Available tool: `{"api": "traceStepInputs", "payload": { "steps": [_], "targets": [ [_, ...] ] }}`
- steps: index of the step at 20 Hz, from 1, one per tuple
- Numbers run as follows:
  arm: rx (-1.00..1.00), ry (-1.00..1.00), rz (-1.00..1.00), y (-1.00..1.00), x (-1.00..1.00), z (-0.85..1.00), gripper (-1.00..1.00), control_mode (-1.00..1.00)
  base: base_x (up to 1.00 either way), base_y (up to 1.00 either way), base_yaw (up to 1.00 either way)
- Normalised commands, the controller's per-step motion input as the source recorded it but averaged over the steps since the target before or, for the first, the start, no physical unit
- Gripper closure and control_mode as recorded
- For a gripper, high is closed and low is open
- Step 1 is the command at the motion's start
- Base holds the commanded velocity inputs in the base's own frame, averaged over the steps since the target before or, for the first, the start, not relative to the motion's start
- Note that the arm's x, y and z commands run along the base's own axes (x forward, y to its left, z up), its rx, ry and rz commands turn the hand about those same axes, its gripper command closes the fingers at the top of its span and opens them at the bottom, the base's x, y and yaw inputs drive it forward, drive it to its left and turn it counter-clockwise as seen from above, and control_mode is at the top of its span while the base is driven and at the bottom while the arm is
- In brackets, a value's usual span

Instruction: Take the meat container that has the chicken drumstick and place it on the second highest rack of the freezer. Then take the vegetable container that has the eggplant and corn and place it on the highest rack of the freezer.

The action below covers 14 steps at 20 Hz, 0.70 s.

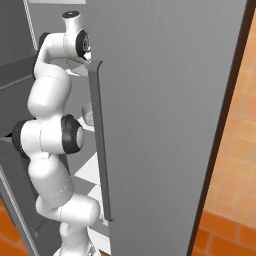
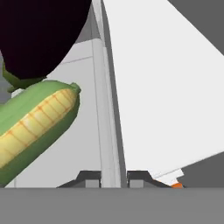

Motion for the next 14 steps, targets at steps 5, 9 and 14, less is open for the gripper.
{"api": "traceStepInputs", "payload": {
  "steps": [5,9,14],
  "targets": [
    [0.0,-0.05,-0.08,0.0,0.52,-0.36,1.0,-1.0,0.0,0.0,0.0],
    [0.0,0.0,-0.08,0.0,0.57,-0.24,1.0,-1.0,0.0,0.0,0.0],
    [0.0,0.0,-0.06,0.0,0.5,-0.4,1.0,-1.0,0.0,0.0,0.0]
  ]
}}
